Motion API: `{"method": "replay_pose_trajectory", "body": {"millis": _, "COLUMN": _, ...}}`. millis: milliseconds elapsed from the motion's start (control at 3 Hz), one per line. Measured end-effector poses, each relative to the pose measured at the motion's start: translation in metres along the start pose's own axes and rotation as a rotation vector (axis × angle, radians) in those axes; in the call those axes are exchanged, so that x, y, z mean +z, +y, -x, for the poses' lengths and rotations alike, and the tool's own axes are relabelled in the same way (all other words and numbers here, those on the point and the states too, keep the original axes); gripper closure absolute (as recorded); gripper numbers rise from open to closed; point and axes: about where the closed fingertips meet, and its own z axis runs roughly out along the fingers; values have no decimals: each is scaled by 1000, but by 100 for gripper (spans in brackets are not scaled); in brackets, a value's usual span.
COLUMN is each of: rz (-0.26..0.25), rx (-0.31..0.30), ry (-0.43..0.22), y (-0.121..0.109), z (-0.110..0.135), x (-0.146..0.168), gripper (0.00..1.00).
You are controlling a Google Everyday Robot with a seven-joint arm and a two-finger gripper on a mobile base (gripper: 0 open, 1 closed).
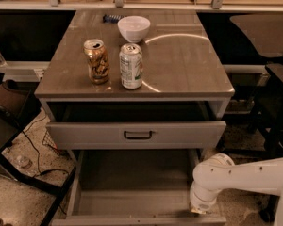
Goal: Open middle drawer
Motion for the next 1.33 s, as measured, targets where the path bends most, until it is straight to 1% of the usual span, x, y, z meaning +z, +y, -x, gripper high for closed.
{"method": "replay_pose_trajectory", "body": {"millis": 333, "rz": 0, "rx": 0, "ry": 0, "y": -1, "z": 0, "x": 0, "gripper": 100}}
{"method": "replay_pose_trajectory", "body": {"millis": 667, "rz": 60, "rx": -6, "ry": 4, "y": 48, "z": -19, "x": -7, "gripper": 100}}
{"method": "replay_pose_trajectory", "body": {"millis": 1000, "rz": 74, "rx": -8, "ry": 11, "y": 46, "z": -17, "x": -1, "gripper": 100}}
{"method": "replay_pose_trajectory", "body": {"millis": 1333, "rz": 87, "rx": -35, "ry": -1, "y": 51, "z": 3, "x": 24, "gripper": 100}}
